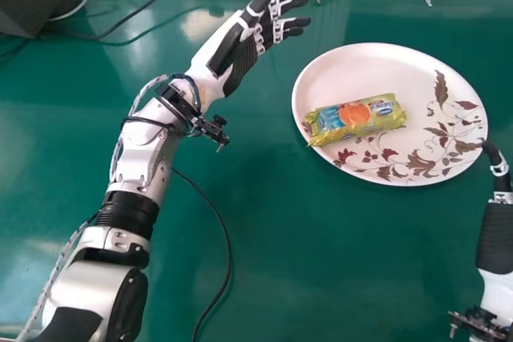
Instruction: Pick up biscuit and place it in the plate
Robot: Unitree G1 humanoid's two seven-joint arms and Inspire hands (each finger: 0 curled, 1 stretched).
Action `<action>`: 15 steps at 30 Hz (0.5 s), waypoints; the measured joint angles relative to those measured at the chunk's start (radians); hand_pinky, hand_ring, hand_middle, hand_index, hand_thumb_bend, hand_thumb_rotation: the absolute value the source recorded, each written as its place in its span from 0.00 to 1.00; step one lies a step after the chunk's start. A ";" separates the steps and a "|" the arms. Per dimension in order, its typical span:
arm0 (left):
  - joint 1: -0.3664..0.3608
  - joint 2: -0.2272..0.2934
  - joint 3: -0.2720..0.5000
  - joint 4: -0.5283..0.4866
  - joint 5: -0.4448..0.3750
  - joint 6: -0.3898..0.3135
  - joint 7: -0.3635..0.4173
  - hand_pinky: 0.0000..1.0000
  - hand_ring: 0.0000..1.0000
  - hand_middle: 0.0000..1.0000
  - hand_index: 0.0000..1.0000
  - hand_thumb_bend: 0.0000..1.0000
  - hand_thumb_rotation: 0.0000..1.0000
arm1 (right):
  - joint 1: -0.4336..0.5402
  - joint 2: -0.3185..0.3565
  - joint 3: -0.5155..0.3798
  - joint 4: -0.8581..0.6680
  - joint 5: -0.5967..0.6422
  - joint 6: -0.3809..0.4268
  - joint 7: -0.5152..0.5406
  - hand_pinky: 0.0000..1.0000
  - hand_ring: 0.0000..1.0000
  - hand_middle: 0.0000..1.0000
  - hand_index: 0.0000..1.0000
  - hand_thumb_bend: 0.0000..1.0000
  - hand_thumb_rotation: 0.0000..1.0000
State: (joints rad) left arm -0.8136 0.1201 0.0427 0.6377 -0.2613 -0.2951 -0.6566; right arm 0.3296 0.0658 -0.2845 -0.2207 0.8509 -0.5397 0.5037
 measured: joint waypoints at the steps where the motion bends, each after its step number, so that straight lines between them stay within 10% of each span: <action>1: 0.008 0.000 0.004 -0.011 -0.010 0.014 -0.004 0.92 0.88 0.97 0.95 1.00 0.62 | 0.000 0.000 -0.001 -0.001 0.000 0.003 0.000 0.60 0.81 0.83 0.75 0.72 0.00; 15: 0.144 -0.004 0.040 -0.252 -0.156 0.295 0.017 0.91 0.88 0.97 0.96 1.00 0.63 | 0.003 0.001 -0.002 -0.004 -0.014 0.011 -0.011 0.71 0.80 0.79 0.72 0.77 0.00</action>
State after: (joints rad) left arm -0.6693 0.1164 0.0832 0.3852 -0.4170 -0.0002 -0.6394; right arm 0.3324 0.0666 -0.2865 -0.2252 0.8365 -0.5283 0.4932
